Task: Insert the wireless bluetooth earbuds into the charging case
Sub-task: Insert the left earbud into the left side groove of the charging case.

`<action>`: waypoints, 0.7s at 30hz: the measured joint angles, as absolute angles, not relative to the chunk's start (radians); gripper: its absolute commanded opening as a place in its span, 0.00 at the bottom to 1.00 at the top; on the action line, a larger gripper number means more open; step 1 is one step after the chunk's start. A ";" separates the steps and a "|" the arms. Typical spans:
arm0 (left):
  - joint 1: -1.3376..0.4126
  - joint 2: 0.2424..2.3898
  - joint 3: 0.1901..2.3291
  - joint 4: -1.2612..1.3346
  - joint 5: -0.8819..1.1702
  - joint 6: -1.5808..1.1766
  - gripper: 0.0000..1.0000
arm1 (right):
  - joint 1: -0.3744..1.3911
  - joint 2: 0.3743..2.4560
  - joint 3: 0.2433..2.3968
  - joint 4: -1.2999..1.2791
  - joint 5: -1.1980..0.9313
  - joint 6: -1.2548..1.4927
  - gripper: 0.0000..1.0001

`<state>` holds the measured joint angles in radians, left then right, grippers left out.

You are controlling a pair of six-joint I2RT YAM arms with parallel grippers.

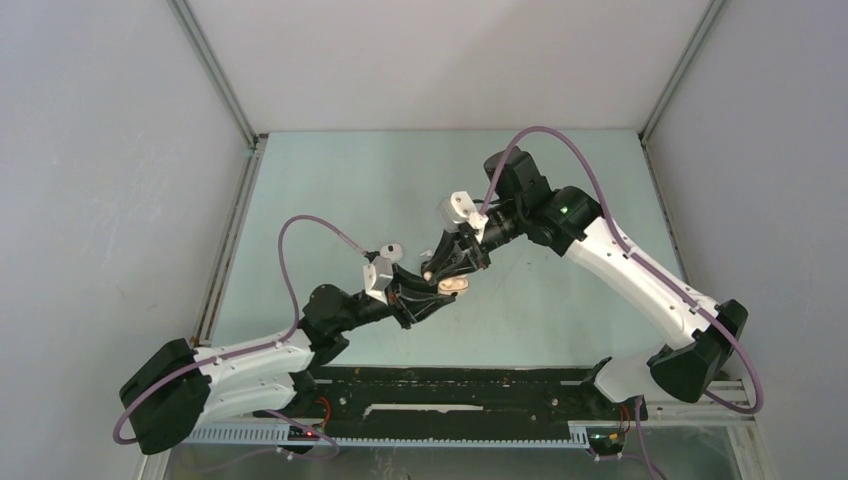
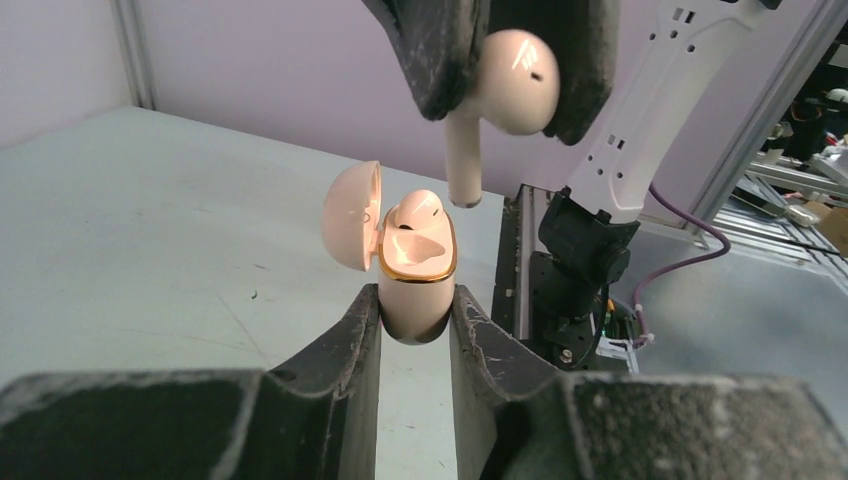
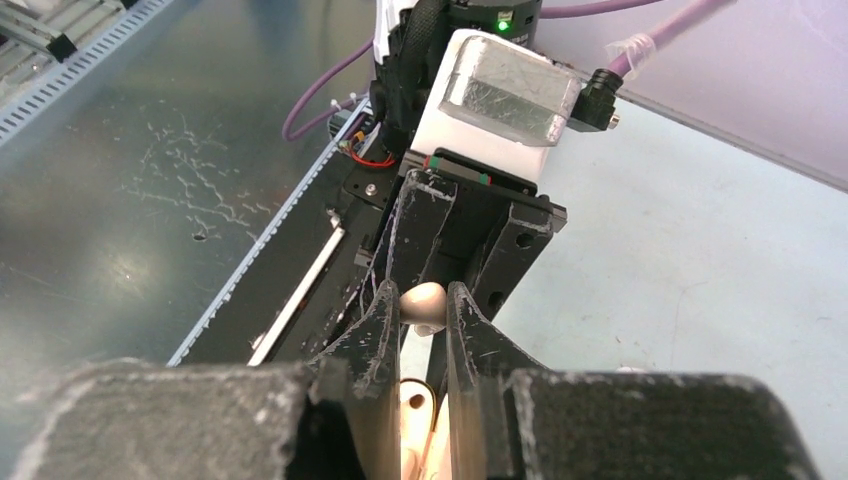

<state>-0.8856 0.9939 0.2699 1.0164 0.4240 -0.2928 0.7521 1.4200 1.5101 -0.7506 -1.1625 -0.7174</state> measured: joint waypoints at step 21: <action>-0.853 1.035 0.270 1.169 0.501 -0.393 0.00 | 0.675 1.397 1.451 -0.791 -1.208 -0.804 0.06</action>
<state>-0.8532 1.0351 0.2699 1.1694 0.5011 -0.3927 0.6746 1.3968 1.4513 -0.7914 -1.2083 -0.8043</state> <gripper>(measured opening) 0.283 0.162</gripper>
